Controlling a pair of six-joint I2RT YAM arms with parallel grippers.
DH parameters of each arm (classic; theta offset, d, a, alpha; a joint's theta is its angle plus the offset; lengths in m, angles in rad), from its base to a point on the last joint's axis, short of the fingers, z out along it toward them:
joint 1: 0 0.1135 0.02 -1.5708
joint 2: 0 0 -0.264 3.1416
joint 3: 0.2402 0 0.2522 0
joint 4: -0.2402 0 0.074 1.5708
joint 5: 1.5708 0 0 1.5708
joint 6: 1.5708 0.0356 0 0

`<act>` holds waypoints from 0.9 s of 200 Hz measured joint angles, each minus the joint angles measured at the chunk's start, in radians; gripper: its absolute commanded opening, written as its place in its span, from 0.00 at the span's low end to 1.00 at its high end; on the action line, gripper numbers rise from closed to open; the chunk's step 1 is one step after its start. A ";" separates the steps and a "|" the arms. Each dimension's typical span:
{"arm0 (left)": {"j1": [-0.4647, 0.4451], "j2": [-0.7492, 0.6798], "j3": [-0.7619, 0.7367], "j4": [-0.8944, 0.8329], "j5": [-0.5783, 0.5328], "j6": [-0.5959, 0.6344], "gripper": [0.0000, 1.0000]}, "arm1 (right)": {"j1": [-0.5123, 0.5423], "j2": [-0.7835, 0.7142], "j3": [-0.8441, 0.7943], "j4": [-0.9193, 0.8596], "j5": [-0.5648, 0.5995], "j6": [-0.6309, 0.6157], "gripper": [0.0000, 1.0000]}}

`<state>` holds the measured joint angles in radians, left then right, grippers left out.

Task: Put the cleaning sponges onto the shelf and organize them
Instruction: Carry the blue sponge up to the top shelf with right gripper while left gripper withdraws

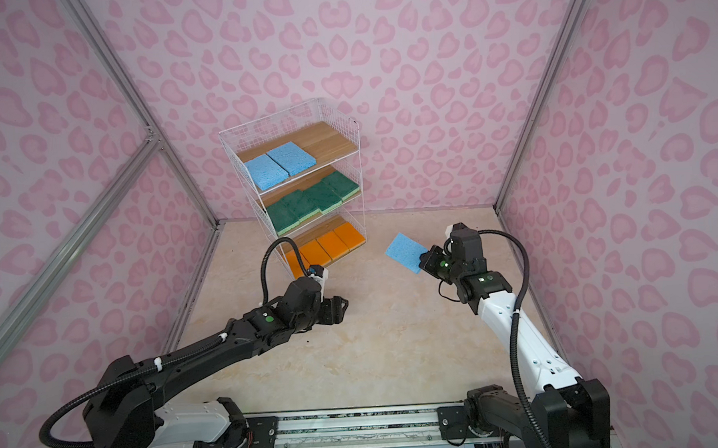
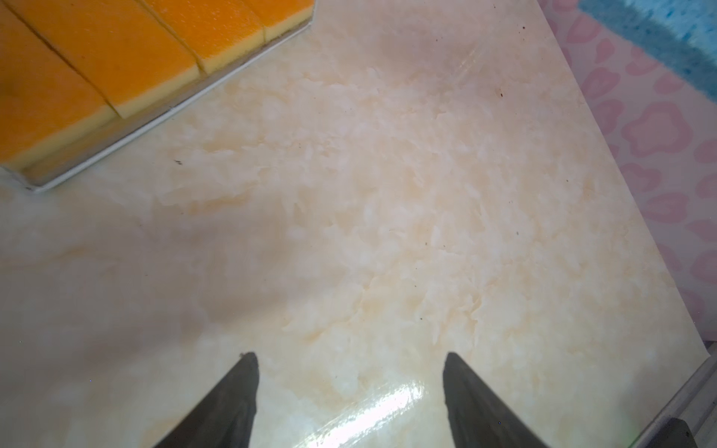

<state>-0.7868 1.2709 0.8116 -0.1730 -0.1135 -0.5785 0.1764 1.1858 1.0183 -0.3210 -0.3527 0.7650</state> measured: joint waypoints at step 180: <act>0.067 -0.384 -0.160 -0.146 -0.109 -0.023 0.98 | 0.243 0.523 1.048 -0.141 0.196 -0.076 0.00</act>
<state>-0.7197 0.8871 0.6518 -0.3191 -0.2230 -0.6014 0.4191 1.7092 2.0663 -0.4622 -0.1566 0.6888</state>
